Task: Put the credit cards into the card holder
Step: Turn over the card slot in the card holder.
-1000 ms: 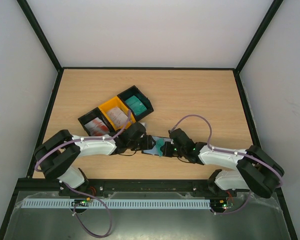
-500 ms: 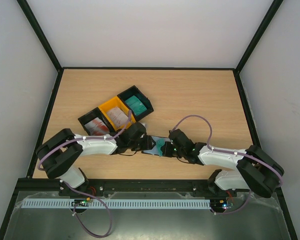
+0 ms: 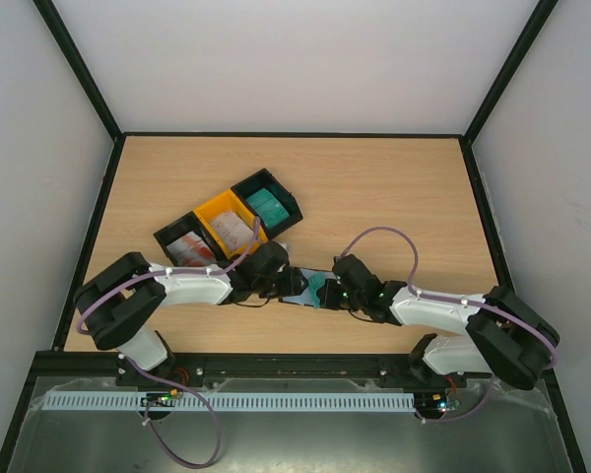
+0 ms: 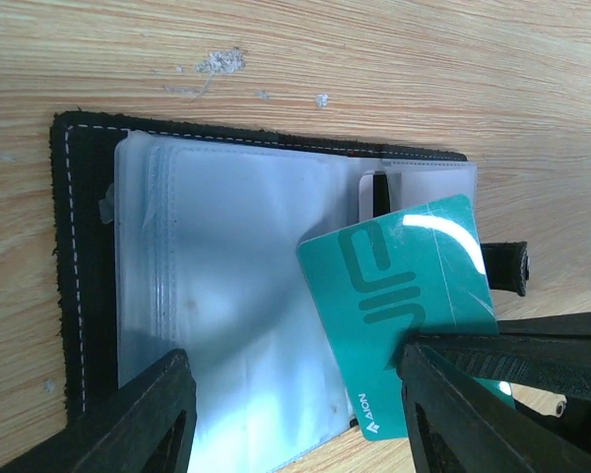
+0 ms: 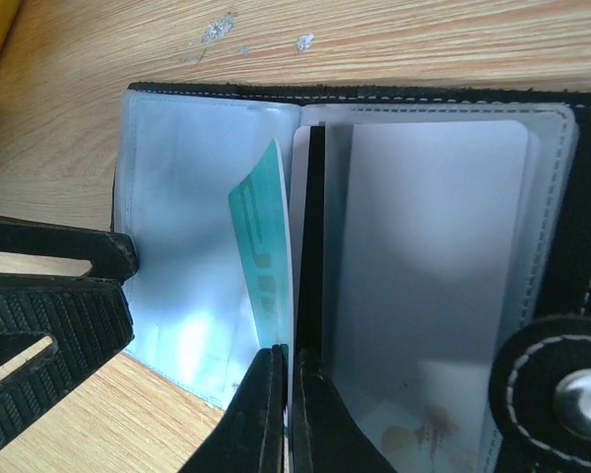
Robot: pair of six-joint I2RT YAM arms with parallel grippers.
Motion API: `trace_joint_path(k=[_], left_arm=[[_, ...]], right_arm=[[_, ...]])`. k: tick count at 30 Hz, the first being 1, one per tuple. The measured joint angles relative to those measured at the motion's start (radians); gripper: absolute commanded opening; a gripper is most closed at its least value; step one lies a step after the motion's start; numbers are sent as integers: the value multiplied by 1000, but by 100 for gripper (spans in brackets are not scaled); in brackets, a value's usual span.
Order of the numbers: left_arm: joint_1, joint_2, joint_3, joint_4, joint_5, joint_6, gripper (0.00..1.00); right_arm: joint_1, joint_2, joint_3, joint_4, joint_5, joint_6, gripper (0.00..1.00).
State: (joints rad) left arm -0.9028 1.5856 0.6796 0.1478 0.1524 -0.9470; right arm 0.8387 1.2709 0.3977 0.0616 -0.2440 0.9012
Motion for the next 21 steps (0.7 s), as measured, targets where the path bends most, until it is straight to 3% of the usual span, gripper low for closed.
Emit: trace_joint_path(k=[13, 21], left_arm=[[1, 98, 54, 94, 83, -1, 59], [7, 137, 56, 150, 118, -6, 45]], right_arm=[[0, 11, -5, 23, 4, 10, 2], [0, -13, -32, 55, 6, 31, 2]])
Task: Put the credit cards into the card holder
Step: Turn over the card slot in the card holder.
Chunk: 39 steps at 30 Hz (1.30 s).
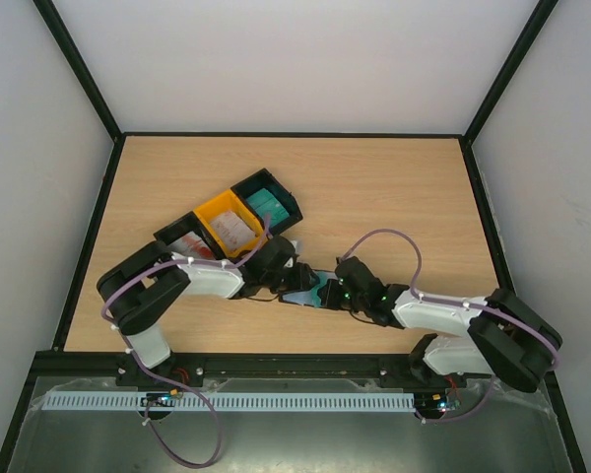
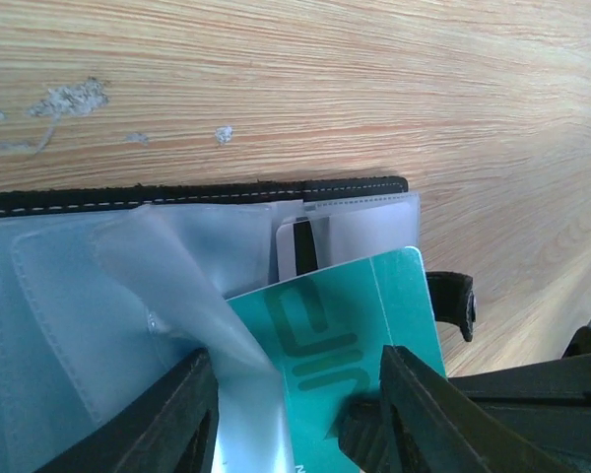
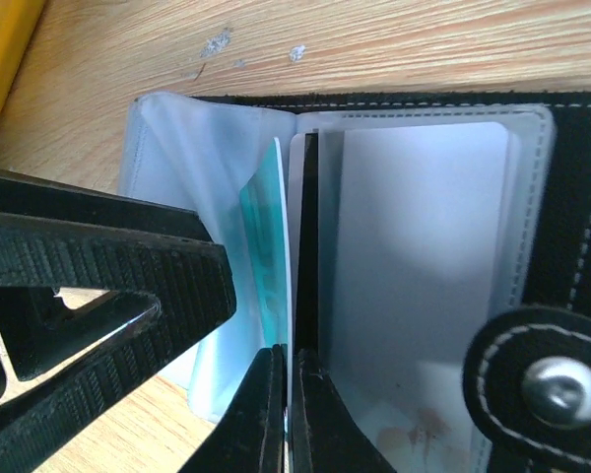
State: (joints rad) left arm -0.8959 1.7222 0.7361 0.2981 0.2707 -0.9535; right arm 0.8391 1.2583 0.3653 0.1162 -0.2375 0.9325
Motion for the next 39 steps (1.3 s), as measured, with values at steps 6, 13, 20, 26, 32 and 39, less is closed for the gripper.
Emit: trace_joint_path(k=[6, 13, 20, 26, 32, 39], left_arm=[[0, 21, 0, 36, 25, 3, 45], [0, 52, 4, 93, 76, 15, 48], [-22, 98, 62, 97, 122, 58, 49], [-69, 127, 115, 80, 160, 121, 48], [-104, 123, 142, 78, 219, 199, 48], [-105, 16, 127, 80, 332, 282, 54]], right_arm=[[0, -94, -39, -30, 47, 29, 2], [0, -273, -56, -177, 209, 85, 2], [-1, -468, -56, -333, 380, 143, 2], [-1, -535, -56, -420, 455, 171, 2], [-1, -556, -54, -467, 491, 181, 2], [-1, -584, -52, -498, 528, 198, 2]])
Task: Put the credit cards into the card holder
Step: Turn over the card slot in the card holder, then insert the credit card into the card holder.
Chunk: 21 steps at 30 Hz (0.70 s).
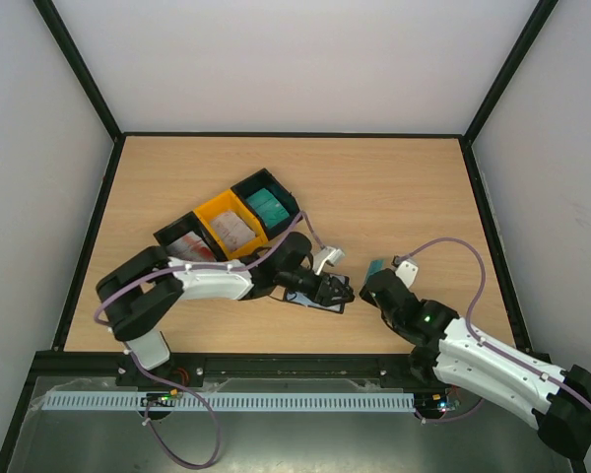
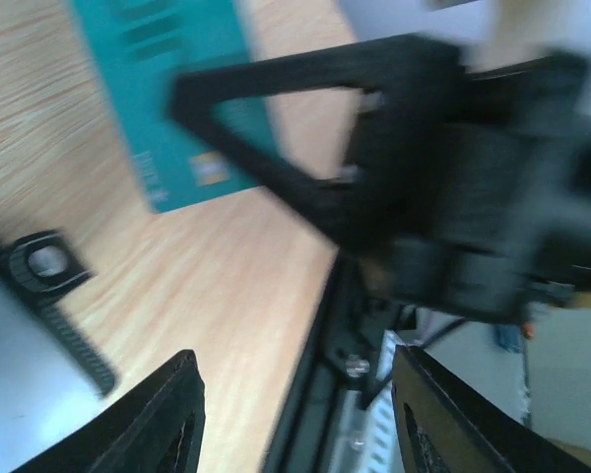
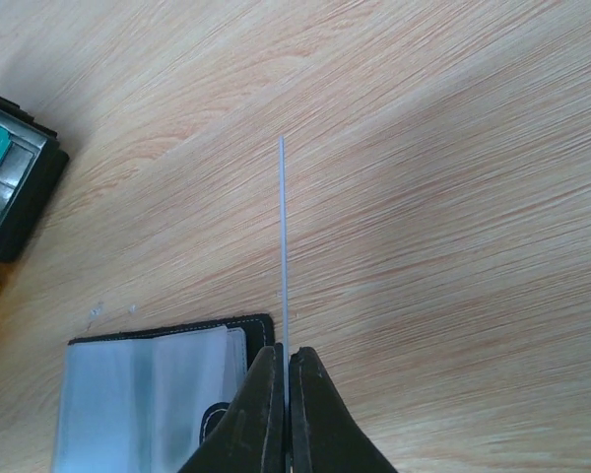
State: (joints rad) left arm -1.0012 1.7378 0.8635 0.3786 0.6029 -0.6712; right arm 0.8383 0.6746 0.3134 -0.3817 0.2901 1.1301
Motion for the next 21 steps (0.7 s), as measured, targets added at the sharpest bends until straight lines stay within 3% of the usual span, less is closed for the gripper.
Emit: trace_joint_path(k=[4, 7, 13, 21], left_arm=[[0, -100, -6, 14, 72, 41, 57], [0, -155, -7, -7, 44, 63, 56], [44, -183, -58, -104, -208, 22, 55], [121, -188, -166, -240, -441, -85, 47]], right_arm=[[0, -6, 3, -9, 10, 4, 2], [0, -6, 3, -11, 13, 4, 2], [0, -13, 3, 39, -57, -58, 2], [0, 51, -61, 348, -267, -93, 2]])
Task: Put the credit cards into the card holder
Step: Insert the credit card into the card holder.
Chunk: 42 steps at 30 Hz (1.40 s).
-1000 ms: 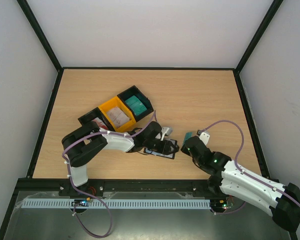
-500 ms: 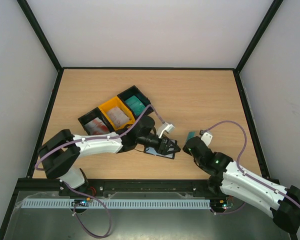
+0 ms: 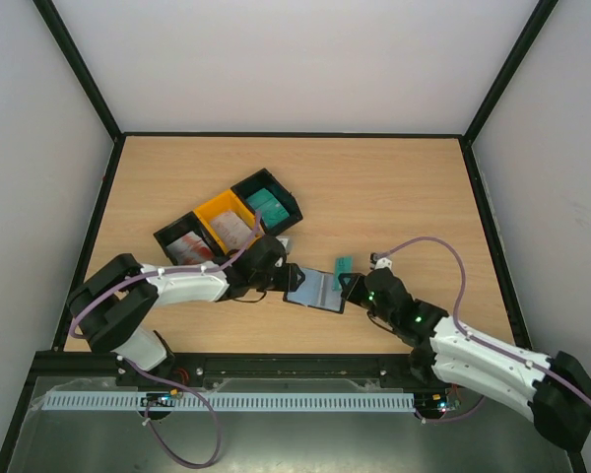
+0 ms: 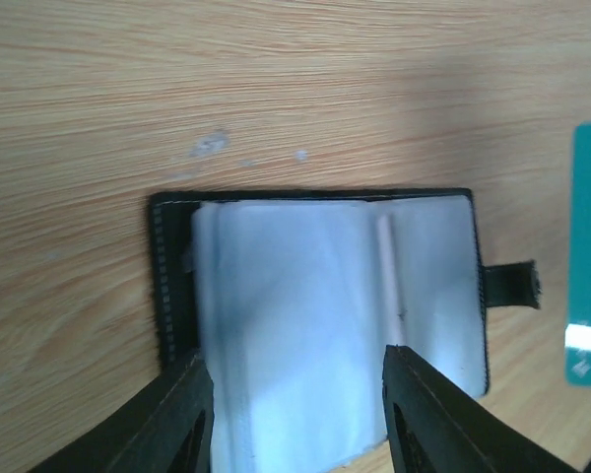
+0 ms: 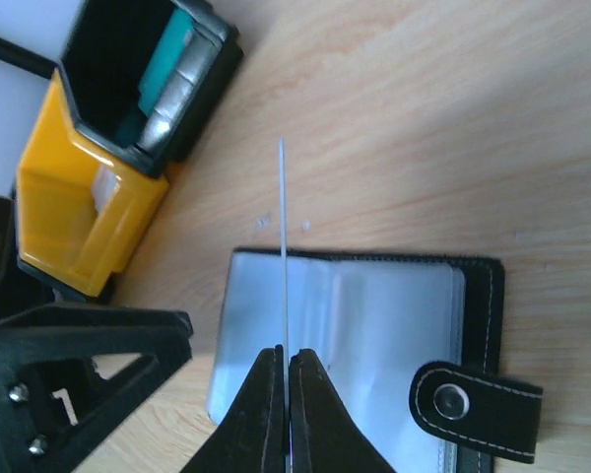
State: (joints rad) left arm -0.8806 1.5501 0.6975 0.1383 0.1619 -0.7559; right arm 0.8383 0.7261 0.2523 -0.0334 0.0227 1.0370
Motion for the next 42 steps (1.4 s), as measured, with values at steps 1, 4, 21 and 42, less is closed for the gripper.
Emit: trace_joint_path(k=[1, 4, 21, 42], left_arm=[[0, 0, 0, -11, -20, -9, 46], [0, 0, -1, -36, -64, -27, 44], [-1, 63, 32, -137, -134, -108, 43], [-71, 85, 74, -211, -79, -196, 28]], right_arm=[[0, 26, -14, 40, -18, 8, 2], [0, 107, -51, 140, -61, 34, 2], [0, 320, -138, 471, -112, 120, 2], [0, 495, -172, 660, -163, 131, 2]])
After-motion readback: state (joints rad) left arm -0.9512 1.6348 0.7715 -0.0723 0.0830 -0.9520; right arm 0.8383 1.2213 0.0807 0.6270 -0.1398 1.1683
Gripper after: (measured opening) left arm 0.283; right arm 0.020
